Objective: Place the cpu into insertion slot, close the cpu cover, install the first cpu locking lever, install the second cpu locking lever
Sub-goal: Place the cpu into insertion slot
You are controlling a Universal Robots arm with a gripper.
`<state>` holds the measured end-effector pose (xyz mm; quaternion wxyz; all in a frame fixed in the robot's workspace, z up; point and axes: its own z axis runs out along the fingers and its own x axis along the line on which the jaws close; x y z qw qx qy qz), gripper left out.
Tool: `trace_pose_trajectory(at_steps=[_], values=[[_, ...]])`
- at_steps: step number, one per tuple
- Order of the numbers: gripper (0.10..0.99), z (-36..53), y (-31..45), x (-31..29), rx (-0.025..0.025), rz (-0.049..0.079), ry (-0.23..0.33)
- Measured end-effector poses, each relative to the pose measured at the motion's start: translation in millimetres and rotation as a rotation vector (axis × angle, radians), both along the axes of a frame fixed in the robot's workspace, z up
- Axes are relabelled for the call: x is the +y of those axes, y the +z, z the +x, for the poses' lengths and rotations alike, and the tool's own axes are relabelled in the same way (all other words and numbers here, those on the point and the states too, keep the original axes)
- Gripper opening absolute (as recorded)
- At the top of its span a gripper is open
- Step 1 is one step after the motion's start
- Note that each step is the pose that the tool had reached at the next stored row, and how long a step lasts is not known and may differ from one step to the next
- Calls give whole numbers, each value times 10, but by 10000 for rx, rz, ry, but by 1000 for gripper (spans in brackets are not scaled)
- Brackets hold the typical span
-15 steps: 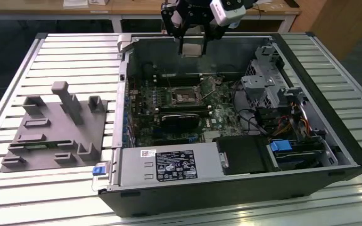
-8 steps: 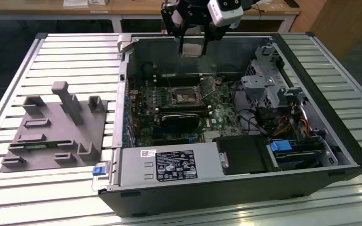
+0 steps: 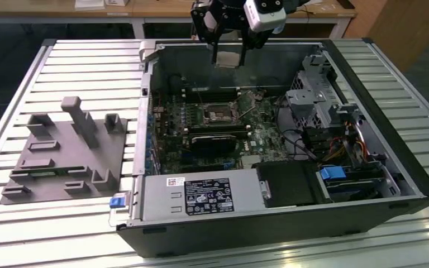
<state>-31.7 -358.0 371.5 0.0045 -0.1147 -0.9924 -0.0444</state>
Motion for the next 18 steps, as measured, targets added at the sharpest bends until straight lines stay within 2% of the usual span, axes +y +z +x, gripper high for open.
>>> trace_pose_trajectory(at_steps=[18], values=[[537,0,-1,0,0,0,-735]])
